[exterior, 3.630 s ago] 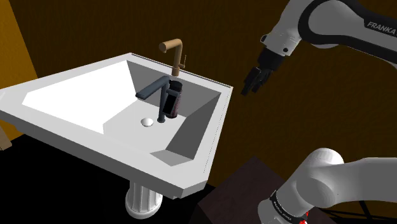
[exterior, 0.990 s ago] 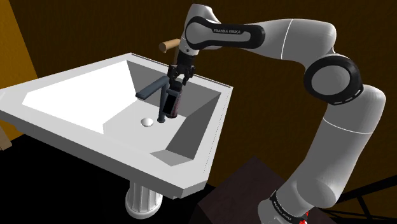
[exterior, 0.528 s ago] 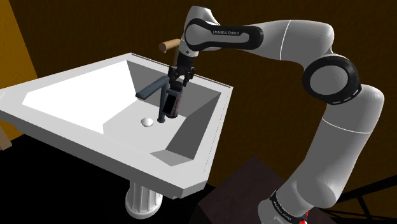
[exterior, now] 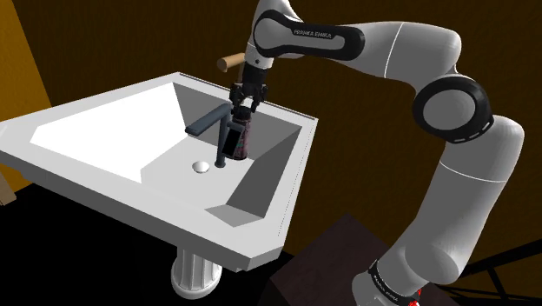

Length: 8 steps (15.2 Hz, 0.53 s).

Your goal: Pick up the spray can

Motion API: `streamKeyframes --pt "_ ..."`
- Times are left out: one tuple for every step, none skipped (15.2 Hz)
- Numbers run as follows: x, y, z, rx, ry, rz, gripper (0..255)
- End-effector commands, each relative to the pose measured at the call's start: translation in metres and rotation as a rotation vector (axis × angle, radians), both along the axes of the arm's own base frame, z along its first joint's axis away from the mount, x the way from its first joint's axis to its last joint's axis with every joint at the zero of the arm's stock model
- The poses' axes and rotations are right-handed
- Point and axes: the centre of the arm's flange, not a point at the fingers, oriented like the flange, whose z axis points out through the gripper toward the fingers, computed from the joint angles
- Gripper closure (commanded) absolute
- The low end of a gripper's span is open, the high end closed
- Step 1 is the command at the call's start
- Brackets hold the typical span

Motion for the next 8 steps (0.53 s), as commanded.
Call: streamKeyframes --pt "0.0 0.0 0.013 0.0 -0.001 0.0 255" --pt "0.0 0.0 0.018 0.0 -0.001 0.0 255" --pt "0.0 0.0 0.023 0.0 -0.001 0.0 255" --pt "0.0 0.0 0.029 0.0 -0.001 0.0 255" --pt "0.0 0.0 0.034 0.0 -0.001 0.0 255" --pt "0.0 0.0 0.039 0.0 -0.001 0.0 255" --pt "0.0 0.0 0.04 0.0 -0.001 0.0 255" --pt "0.0 0.0 0.04 0.0 -0.001 0.0 255"
